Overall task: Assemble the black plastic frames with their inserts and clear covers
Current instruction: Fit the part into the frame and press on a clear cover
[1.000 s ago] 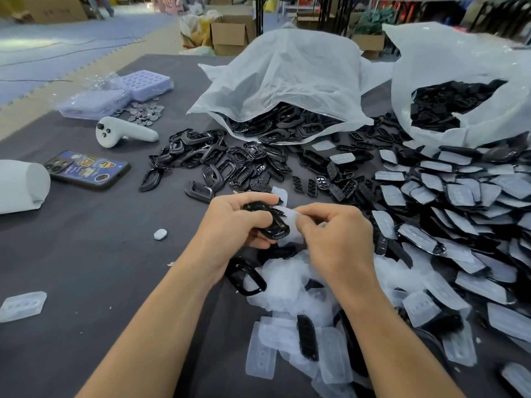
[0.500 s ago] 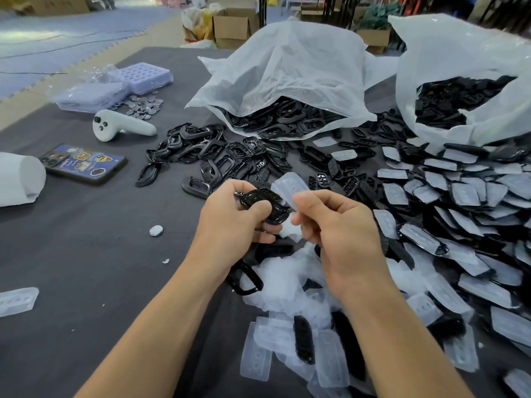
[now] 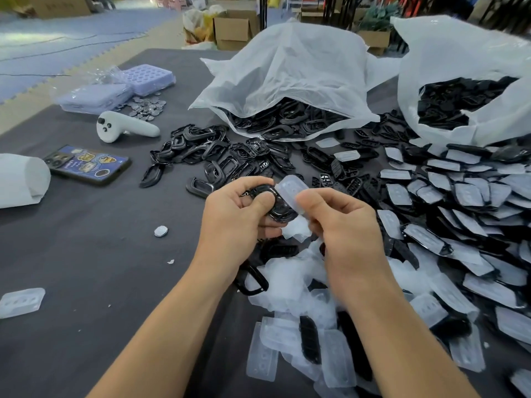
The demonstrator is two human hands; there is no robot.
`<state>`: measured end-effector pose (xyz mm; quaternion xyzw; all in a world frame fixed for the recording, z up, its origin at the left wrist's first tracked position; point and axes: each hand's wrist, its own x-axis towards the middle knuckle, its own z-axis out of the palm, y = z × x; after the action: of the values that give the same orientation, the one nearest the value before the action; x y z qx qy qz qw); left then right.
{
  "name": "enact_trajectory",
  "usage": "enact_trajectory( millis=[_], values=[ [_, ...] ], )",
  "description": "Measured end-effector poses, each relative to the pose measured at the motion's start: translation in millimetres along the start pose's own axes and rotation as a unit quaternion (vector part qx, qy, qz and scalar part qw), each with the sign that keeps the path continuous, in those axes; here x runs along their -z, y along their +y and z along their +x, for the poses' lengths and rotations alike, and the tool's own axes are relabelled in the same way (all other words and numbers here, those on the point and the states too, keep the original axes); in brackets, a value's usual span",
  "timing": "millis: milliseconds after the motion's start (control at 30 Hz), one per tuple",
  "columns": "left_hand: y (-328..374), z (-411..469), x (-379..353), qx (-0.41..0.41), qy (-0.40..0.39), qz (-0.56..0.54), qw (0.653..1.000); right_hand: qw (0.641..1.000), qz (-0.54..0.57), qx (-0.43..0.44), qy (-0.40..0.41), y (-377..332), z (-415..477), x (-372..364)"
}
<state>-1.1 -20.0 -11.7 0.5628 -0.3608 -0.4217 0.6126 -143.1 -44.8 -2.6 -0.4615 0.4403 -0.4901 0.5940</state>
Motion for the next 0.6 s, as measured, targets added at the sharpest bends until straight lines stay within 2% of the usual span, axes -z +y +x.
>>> enact_trajectory(
  millis=[133, 333, 433, 600],
  values=[
    [-0.2, 0.1, -0.9, 0.017, -0.007, -0.018, 1.000, 0.999, -0.021, -0.023, -0.036, 1.1, 2.7, 2.4],
    [3.0, 2.0, 7.2, 0.068, -0.078, -0.032, 0.994, 1.000, -0.006, -0.016, 0.007, 5.3, 6.3, 6.0],
    [4.3, 7.3, 16.0, 0.103, -0.094, -0.018, 0.990, 0.999, -0.034, -0.010, 0.005, 6.4, 6.8, 7.2],
    [4.2, 8.7, 17.8, 0.135, -0.108, -0.070, 0.982, 0.994, -0.108, 0.010, 0.007, 11.5, 8.1, 3.0]
  ],
)
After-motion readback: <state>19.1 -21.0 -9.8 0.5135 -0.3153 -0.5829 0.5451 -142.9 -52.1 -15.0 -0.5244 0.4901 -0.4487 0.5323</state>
